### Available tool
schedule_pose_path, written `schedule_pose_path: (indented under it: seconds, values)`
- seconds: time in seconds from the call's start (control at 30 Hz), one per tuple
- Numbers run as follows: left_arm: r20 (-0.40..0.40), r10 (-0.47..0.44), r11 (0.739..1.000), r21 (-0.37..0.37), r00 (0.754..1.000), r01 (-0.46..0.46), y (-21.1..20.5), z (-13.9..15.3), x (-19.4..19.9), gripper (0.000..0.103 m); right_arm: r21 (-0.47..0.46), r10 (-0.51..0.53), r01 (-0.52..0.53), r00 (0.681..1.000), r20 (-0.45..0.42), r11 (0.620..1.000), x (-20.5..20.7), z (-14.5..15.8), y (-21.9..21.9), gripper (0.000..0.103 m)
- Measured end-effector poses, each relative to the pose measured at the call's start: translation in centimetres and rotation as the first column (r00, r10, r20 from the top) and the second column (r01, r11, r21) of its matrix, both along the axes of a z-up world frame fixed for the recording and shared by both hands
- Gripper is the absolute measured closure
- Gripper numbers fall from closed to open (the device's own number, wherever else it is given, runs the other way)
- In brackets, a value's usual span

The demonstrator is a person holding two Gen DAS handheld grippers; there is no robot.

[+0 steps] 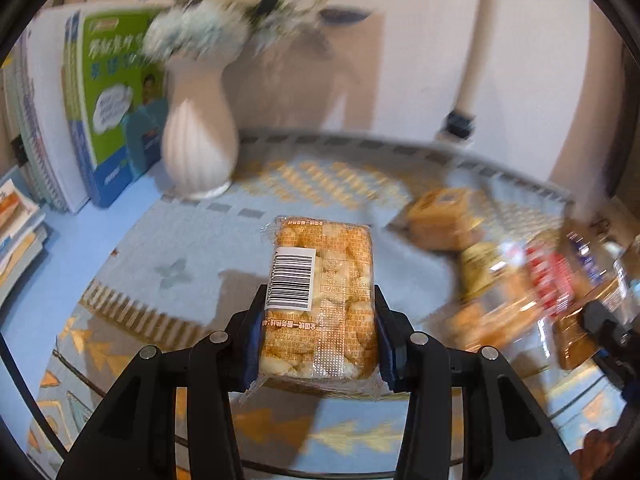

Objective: Organize snacks
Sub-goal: 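Carry both packs over the amber bowl and release them inside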

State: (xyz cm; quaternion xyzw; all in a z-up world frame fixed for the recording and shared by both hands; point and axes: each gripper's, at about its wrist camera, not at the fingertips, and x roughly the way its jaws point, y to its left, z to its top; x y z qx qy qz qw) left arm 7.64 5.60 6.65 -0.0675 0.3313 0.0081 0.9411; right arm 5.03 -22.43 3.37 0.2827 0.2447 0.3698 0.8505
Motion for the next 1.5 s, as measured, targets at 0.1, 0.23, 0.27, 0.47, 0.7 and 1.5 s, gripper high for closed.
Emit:
schedule_pose_path:
  seconds: [0.1, 0.23, 0.27, 0.47, 0.7, 1.5]
  values:
    - [0.037, -0.047, 0.999, 0.02, 0.998, 0.046, -2.9, 3.5, 0.2, 0.06, 0.018, -0.041, 0.04, 0.999, 0.021, 0.999, -0.6, 2.3, -3.2, 0.091]
    - [0.089, -0.145, 0.988, 0.058, 0.985, 0.14, -9.5, 8.5, 0.6, 0.06, 0.004, -0.121, 0.121, 0.992, 0.033, 0.993, -0.8, 5.9, -8.8, 0.091]
    - [0.095, -0.166, 0.985, 0.068, 0.982, 0.16, -10.9, 9.2, 0.7, 0.06, -0.001, -0.137, 0.137, 0.99, 0.036, 0.991, -0.8, 6.5, -10.0, 0.091]
    - [0.083, -0.306, 0.95, 0.096, 0.949, 0.298, -20.8, 11.1, 1.4, 0.06, -0.01, -0.248, 0.247, 0.969, -0.02, 0.969, -1.0, 7.9, -18.1, 0.091]
    - [-0.033, -0.422, 0.904, 0.061, 0.906, 0.423, -30.1, 7.7, 2.3, 0.059, -0.042, -0.308, 0.306, 0.932, -0.188, 0.951, -0.8, 4.4, -24.6, 0.091]
    - [-0.162, -0.327, 0.934, 0.096, 0.931, 0.344, -26.9, 4.9, 5.3, 0.013, -0.272, -0.503, 0.458, 0.855, -0.127, 0.846, -1.4, 6.7, -22.6, 0.0]
